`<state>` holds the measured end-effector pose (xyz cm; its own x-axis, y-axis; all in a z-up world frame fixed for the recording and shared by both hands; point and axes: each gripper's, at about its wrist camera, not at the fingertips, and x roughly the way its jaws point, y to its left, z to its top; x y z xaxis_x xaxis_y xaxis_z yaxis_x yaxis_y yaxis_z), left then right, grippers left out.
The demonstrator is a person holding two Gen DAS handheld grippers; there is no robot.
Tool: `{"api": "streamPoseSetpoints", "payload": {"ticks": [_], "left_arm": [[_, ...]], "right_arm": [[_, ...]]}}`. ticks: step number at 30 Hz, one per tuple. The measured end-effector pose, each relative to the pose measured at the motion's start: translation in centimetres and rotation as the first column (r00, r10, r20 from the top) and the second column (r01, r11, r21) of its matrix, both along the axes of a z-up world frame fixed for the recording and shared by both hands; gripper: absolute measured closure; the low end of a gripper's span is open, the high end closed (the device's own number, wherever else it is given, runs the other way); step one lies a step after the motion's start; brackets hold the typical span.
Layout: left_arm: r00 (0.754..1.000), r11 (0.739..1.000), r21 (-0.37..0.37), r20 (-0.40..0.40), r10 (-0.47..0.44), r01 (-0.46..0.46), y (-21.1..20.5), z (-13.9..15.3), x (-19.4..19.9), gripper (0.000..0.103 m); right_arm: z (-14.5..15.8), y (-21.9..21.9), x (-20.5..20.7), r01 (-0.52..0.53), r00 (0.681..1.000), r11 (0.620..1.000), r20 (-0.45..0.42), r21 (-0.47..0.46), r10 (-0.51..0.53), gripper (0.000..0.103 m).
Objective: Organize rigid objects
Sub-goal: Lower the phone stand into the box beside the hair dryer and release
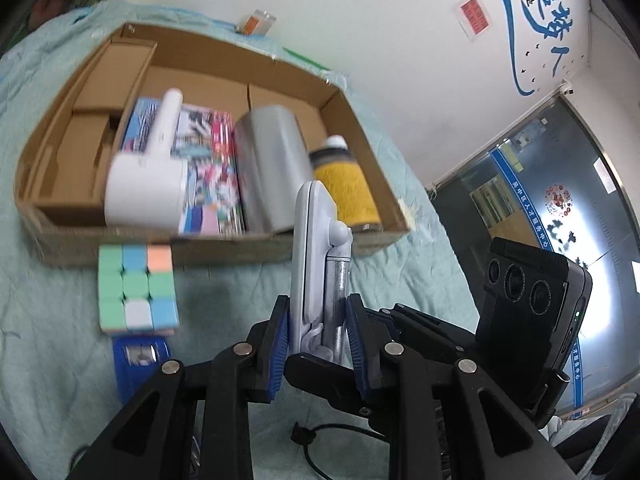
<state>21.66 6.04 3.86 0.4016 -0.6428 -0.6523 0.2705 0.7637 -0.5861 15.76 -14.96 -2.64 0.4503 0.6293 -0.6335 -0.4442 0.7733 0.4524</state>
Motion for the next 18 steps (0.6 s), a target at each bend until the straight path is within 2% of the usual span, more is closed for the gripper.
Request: {"api": "streamPoseSetpoints", "payload": {"ticks": [4, 8, 13, 18], "left_arm": [[0.999, 1.0, -0.016, 0.03, 0.026, -0.026, 1.6, 1.5, 2.1, 0.078], [0.998, 0.998, -0.029, 0.032, 0.05, -0.049, 2.2, 2.0, 4.4, 0.078], [0.999, 0.998, -0.038, -0.003, 0.051, -0.052, 3.4, 1.7, 7.7, 0.078], [0.997, 0.999, 0.006, -0.055, 0.052, -0.052, 3.0, -0.2, 10.7, 0.079]], "right_arm": [[1.7, 1.5, 2.0, -0.023, 0.999, 0.999, 0.045, -0.027, 0.024, 0.035], [2.4, 2.4, 4.2, -0.032, 0.998, 0.999, 0.05, -0.038, 0.034, 0.035], [2.3, 3.2, 7.2, -0.017, 1.0, 0.999, 0.008, -0.049, 0.017, 0.035], [1.0, 3.5, 9.0, 0.017, 0.999, 0.997, -0.037, -0.074, -0.02, 0.035]]}}
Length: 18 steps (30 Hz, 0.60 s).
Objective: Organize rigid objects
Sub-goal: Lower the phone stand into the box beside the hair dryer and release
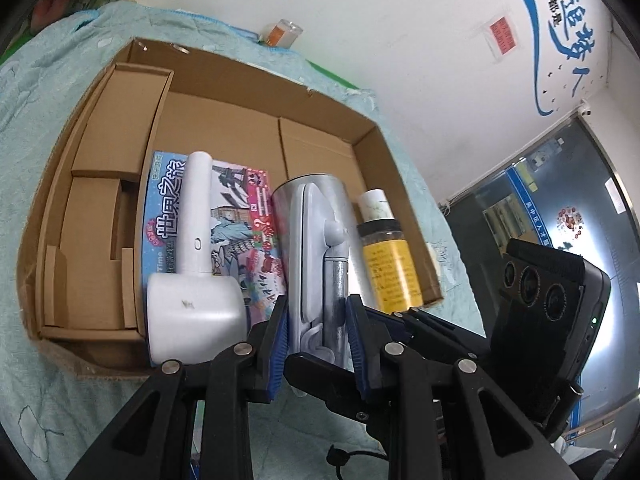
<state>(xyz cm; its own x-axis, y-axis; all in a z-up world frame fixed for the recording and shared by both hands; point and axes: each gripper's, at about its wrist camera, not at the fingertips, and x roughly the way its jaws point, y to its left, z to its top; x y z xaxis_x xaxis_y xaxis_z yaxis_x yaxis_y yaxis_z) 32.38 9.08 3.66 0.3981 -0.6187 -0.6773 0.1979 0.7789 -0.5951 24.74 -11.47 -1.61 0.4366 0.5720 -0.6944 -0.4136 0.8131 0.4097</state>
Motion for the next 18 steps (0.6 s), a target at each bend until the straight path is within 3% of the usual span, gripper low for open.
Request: {"api": "streamPoseSetpoints", "payload": {"ticks": [7, 16, 18], "left_arm": [[0.999, 1.0, -0.024, -0.037, 0.013, -0.014, -0.1, -1.3, 1.4, 0.08], [0.999, 0.999, 0.027, -0.032, 0.042, -0.041, 1.1, -1.6, 1.6, 0.082], [0.999, 0.997, 0.054, -0.003, 0.048, -0.048, 1.3, -1.0, 1.1, 0.082]], "right_arm": [[-0.9, -0.3, 0.9, 0.054, 0.998, 0.999, -0.018, -0.004, -0.054, 0.035], [-0.9, 0.1, 0.1, 0.075, 0.997, 0.996, 0.038, -0.055, -0.073, 0.037], [-1.1, 0.1, -0.2, 0.072, 0.997, 0.996, 0.039, -0.057, -0.07, 0.053]]}}
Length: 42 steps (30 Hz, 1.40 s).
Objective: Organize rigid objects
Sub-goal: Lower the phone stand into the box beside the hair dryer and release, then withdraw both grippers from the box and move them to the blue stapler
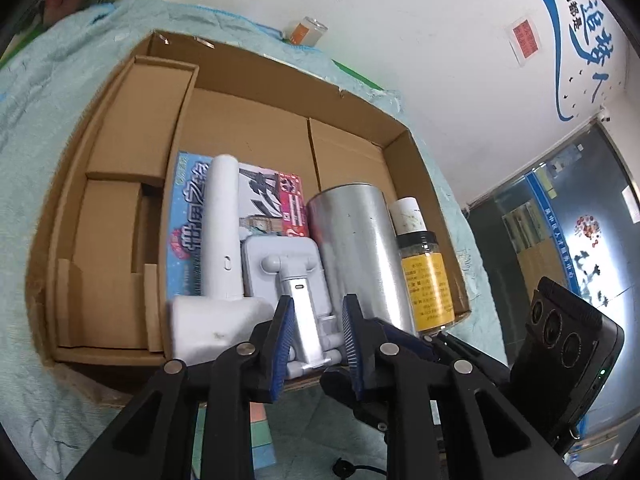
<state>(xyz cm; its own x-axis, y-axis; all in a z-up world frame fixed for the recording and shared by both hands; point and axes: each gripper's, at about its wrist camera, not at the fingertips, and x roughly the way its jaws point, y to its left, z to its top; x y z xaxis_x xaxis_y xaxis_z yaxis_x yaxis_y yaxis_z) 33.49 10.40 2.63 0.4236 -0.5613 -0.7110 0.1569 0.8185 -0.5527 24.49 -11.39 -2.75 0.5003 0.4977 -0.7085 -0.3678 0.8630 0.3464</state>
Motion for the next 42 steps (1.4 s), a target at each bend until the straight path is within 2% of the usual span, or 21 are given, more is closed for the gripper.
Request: {"api": "streamPoseSetpoints", "payload": {"ticks": [1, 2, 3, 5, 6, 7, 8, 9, 10, 11, 12, 16, 20, 23, 28, 30, 32, 36, 38, 40, 42], "left_arm": [[1.0, 1.0, 0.01, 0.013, 0.002, -0.002, 0.1, 0.4, -0.5, 0.082], [1.0, 1.0, 0.02, 0.027, 0.005, -0.006, 0.1, 0.8, -0.9, 0.081], [0.998, 0.999, 0.039, 0.057, 0.01, -0.012, 0.3, 1.2, -1.4, 0.08], [0.992, 0.996, 0.082, 0.126, 0.02, -0.031, 0.5, 2.3, -2.8, 0.073], [0.983, 0.99, 0.129, 0.178, 0.036, -0.06, 0.7, 2.9, -3.9, 0.055], [0.976, 0.982, 0.165, 0.21, 0.054, -0.089, 0.8, 3.3, -4.7, 0.021], [0.955, 0.958, 0.229, 0.277, 0.107, -0.173, 0.9, 3.7, -6.1, 0.002], [0.925, 0.931, 0.262, 0.348, 0.154, -0.253, 1.0, 3.9, -7.5, 0.0], [0.906, 0.915, 0.278, 0.388, 0.171, -0.292, 1.1, 3.8, -8.5, 0.0], [0.903, 0.905, 0.305, 0.398, 0.163, -0.298, 1.1, 3.5, -9.4, 0.0], [0.914, 0.906, 0.319, 0.378, 0.146, -0.277, 1.1, 3.1, -9.9, 0.0], [0.956, 0.933, 0.302, 0.27, 0.114, -0.197, 1.9, 0.9, -11.7, 0.0], [0.978, 0.955, 0.254, 0.177, 0.11, -0.153, 3.1, -1.1, -13.7, 0.0], [0.991, 0.965, 0.24, 0.097, 0.088, -0.109, 3.4, -3.2, -14.7, 0.001], [0.997, 0.98, 0.191, -0.044, 0.06, -0.051, 2.8, -6.5, -15.8, 0.005], [0.997, 0.984, 0.18, -0.07, 0.034, -0.021, 1.9, -7.1, -16.0, 0.007], [0.994, 0.991, 0.131, -0.112, -0.017, 0.031, 0.5, -7.7, -16.3, 0.025], [0.991, 0.988, 0.154, -0.131, -0.011, 0.031, -1.0, -7.8, -16.8, 0.025], [0.989, 0.997, 0.082, -0.145, -0.004, 0.016, -1.1, -7.6, -16.8, 0.025], [0.986, 1.0, -0.024, -0.167, -0.009, 0.006, -1.8, -7.4, -16.7, 0.025], [0.987, 0.997, -0.067, -0.157, -0.034, 0.024, -3.2, -7.0, -16.7, 0.025]], "right_arm": [[-0.2, 0.0, -0.1, -0.005, 1.0, 1.0, -0.005, 0.0, 0.005, 0.059], [-0.4, 0.2, -0.3, -0.014, 1.0, 1.0, -0.01, -0.004, 0.014, 0.071], [-0.5, 0.2, -0.5, -0.018, 1.0, 1.0, -0.009, -0.008, 0.018, 0.078], [-0.5, 0.3, -1.1, -0.01, 1.0, 1.0, 0.013, -0.025, 0.01, 0.079], [-0.3, 0.3, -1.5, 0.004, 0.999, 0.999, 0.034, -0.047, -0.003, 0.079], [-0.2, 0.4, -2.0, 0.026, 0.998, 0.997, 0.062, -0.079, -0.021, 0.078], [0.0, 0.5, -2.7, 0.059, 0.994, 0.992, 0.101, -0.113, -0.047, 0.069], [0.1, 0.4, -3.3, 0.081, 0.99, 0.988, 0.126, -0.128, -0.065, 0.048], [0.2, 0.3, -3.9, 0.083, 0.986, 0.99, 0.151, -0.114, -0.066, 0.035], [0.3, 0.3, -4.5, 0.085, 0.983, 0.991, 0.171, -0.105, -0.066, 0.012], [0.4, 0.5, -5.0, 0.106, 0.978, 0.987, 0.193, -0.12, -0.082, 0.01], [-0.1, 1.1, -5.7, 0.074, 0.983, 0.989, 0.179, -0.132, -0.05, 0.01], [-0.4, 1.3, -7.2, 0.02, 0.985, 0.991, 0.171, -0.131, 0.003, 0.01], [-1.6, 1.1, -9.2, -0.056, 0.989, 0.991, 0.126, -0.119, 0.071, 0.01], [-3.8, 1.1, -11.9, -0.193, 0.981, 0.979, -0.005, -0.065, 0.193, 0.01], [-3.9, 1.4, -13.0, -0.242, 0.97, 0.969, -0.009, -0.045, 0.242, 0.01], [-4.0, 1.8, -13.9, -0.286, 0.958, 0.957, -0.006, -0.035, 0.286, 0.01], [-4.4, 1.9, -14.3, -0.312, 0.95, 0.95, -0.027, -0.022, 0.311, 0.01], [-4.7, 1.5, -14.5, -0.309, 0.951, 0.951, -0.032, -0.022, 0.308, 0.01], [-5.1, 0.9, -14.8, -0.298, 0.954, 0.954, -0.037, -0.032, 0.297, 0.01], [-5.4, -0.1, -15.2, -0.282, 0.959, 0.958, -0.043, -0.042, 0.281, 0.011]]}}
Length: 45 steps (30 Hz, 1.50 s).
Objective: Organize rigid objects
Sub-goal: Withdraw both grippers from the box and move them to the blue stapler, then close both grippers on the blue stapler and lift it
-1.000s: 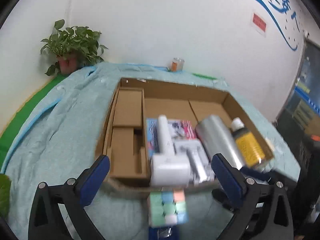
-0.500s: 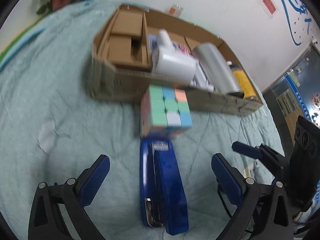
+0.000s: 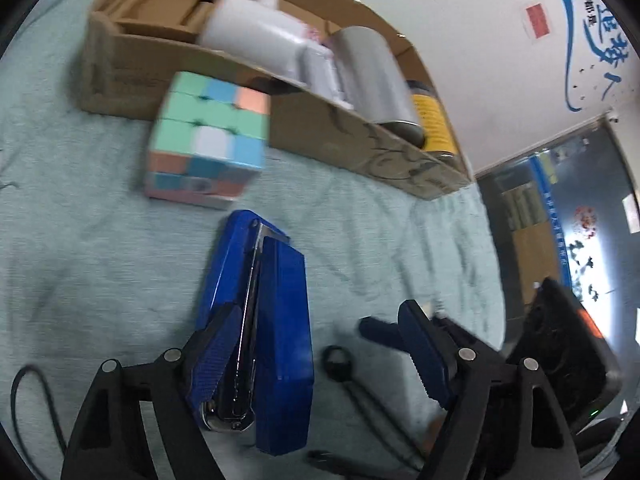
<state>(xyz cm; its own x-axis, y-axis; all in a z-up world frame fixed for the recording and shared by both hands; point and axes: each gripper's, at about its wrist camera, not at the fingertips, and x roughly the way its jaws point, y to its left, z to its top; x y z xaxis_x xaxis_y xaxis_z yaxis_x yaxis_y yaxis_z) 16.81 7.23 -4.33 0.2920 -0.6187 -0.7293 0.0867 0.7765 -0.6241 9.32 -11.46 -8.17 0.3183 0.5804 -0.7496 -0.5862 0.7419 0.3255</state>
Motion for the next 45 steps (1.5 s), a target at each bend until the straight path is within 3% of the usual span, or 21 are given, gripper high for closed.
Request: {"api": "streamPoseSetpoints", "payload": {"ticks": [6, 9, 12, 16, 19, 23, 25, 28, 31, 35, 39, 42, 45], "left_arm": [[0.993, 0.993, -0.034, -0.006, -0.117, 0.117, -4.4, 1.0, 0.2, 0.024], [0.995, 0.994, -0.057, -0.023, -0.094, 0.093, -3.4, 1.2, 0.2, 0.024], [0.999, 0.999, -0.01, 0.015, -0.05, 0.05, -1.7, 2.3, -0.2, 0.023], [0.999, 0.999, 0.029, 0.046, -0.023, 0.021, 1.1, 2.8, -0.1, 0.021], [1.0, 0.999, 0.044, 0.01, -0.013, 0.012, 1.5, 1.5, 0.3, 0.021], [0.994, 0.997, -0.032, -0.081, -0.078, 0.076, 1.4, -1.2, 0.3, 0.019], [0.993, 0.996, -0.02, -0.079, -0.088, 0.087, 0.9, -1.2, 0.1, 0.015], [0.991, 0.995, -0.063, -0.109, -0.082, 0.075, 0.4, -1.6, 0.1, 0.008], [0.989, 0.994, -0.044, -0.111, -0.103, 0.098, -0.9, -1.4, -0.1, 0.008], [0.978, 0.983, -0.128, -0.144, -0.15, 0.131, -3.3, -2.0, -0.5, 0.008], [0.974, 0.974, -0.147, -0.124, -0.19, 0.172, -4.4, -1.7, -0.8, 0.008], [0.98, 0.97, -0.204, -0.119, -0.162, 0.135, -3.1, -1.6, -0.6, 0.008], [0.988, 0.977, -0.191, -0.098, -0.118, 0.098, -2.2, -1.0, -0.4, 0.008]], "right_arm": [[0.8, -2.3, -1.0, 0.076, 0.996, 0.997, 0.047, -0.005, -0.076, 0.011], [0.6, -3.6, -1.0, 0.125, 0.992, 0.992, 0.033, 0.014, -0.125, 0.011], [0.4, -4.3, -1.1, 0.147, 0.989, 0.989, 0.015, 0.033, -0.148, 0.012], [0.8, -3.6, -1.5, 0.117, 0.993, 0.992, 0.027, 0.044, -0.119, 0.013], [1.2, -2.1, -1.8, 0.075, 0.996, 0.996, 0.035, 0.042, -0.077, 0.014], [1.2, 0.0, -1.8, 0.021, 0.999, 0.999, 0.038, 0.042, -0.022, 0.016], [1.0, 0.6, -1.9, 0.006, 0.999, 0.999, 0.041, 0.034, -0.008, 0.017], [0.8, 0.6, -2.1, -0.002, 0.999, 0.999, 0.038, 0.039, 0.0, 0.017], [0.5, -0.3, -2.6, -0.001, 1.0, 0.999, 0.022, 0.048, 0.0, 0.017], [0.2, -1.6, -2.3, 0.05, 0.998, 0.998, 0.027, 0.038, -0.051, 0.017], [0.4, -3.2, -2.0, 0.118, 0.991, 0.993, 0.059, 0.019, -0.119, 0.017], [0.6, -3.7, -2.1, 0.138, 0.987, 0.99, 0.087, 0.004, -0.138, 0.017], [0.3, -3.3, -2.4, 0.125, 0.988, 0.992, 0.097, -0.016, -0.123, 0.017]]}}
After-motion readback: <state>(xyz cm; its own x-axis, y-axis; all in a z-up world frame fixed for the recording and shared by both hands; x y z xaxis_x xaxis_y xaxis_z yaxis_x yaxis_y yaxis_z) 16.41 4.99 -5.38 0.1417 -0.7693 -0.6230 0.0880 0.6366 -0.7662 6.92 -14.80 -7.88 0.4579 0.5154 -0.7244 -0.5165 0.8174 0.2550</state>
